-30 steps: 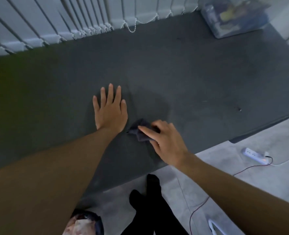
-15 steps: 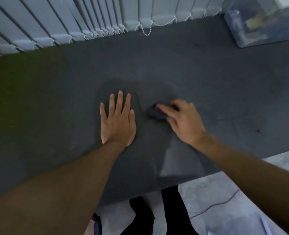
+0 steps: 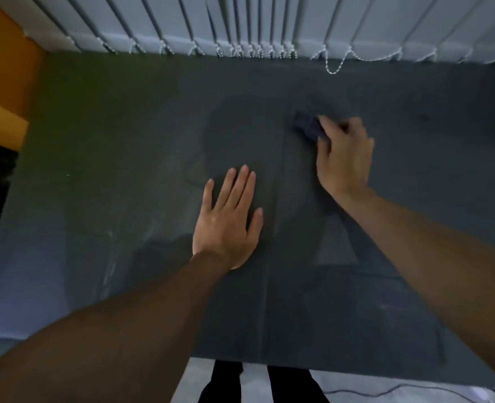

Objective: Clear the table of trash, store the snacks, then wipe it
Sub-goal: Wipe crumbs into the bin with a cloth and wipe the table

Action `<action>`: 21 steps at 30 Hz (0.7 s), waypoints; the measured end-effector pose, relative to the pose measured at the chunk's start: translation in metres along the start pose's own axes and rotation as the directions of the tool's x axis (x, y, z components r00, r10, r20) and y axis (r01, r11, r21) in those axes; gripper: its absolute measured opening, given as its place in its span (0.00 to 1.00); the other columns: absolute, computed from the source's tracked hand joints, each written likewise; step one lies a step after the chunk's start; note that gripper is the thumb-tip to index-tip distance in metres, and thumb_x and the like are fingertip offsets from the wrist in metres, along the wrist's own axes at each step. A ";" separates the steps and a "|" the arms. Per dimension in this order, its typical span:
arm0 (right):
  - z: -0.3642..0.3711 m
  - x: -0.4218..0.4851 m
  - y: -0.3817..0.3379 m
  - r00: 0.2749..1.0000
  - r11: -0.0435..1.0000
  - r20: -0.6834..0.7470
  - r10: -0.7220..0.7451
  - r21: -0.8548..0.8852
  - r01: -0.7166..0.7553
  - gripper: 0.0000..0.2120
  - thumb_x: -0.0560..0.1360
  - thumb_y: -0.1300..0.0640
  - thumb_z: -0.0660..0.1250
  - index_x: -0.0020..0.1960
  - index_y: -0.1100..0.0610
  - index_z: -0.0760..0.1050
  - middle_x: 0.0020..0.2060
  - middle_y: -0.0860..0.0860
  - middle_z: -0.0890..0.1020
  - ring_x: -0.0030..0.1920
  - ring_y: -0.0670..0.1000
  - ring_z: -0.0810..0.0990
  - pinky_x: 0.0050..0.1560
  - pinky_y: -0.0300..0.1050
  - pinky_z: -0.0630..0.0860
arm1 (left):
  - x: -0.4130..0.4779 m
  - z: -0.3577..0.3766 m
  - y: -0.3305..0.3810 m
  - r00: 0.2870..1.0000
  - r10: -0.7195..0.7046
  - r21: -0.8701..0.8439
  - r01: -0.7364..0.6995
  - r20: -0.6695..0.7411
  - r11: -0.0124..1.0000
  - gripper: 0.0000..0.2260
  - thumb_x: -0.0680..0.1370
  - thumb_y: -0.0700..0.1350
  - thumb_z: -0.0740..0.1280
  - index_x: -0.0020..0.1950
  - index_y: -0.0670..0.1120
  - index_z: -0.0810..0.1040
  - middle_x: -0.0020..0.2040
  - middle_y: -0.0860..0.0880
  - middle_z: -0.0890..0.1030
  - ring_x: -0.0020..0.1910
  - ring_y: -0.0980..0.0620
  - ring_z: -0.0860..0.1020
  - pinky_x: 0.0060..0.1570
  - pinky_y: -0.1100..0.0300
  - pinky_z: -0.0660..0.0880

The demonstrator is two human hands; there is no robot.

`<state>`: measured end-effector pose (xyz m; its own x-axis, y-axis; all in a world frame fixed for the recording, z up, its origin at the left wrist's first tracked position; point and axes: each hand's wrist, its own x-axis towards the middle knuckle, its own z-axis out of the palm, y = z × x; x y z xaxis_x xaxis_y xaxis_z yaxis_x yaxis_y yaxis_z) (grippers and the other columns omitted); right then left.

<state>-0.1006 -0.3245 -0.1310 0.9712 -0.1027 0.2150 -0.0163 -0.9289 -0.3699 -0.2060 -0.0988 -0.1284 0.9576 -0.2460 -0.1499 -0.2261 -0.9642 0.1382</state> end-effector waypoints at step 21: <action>0.022 0.079 0.003 0.943 0.944 0.072 -0.326 -0.028 0.329 0.21 0.76 0.53 0.63 0.69 0.43 0.74 0.55 0.54 0.76 0.56 0.59 0.75 0.54 0.54 0.63 | -0.001 -0.005 0.000 0.998 0.016 0.019 -0.015 -0.063 1.000 0.28 0.83 0.54 0.54 0.81 0.45 0.55 0.82 0.50 0.54 0.81 0.52 0.50 0.76 0.43 0.53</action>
<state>-0.0184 -0.3273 -0.1349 0.9379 0.2316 0.2581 0.2970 -0.9207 -0.2533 -0.2058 -0.0983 -0.1230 0.9633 -0.2545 -0.0858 -0.2434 -0.9623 0.1217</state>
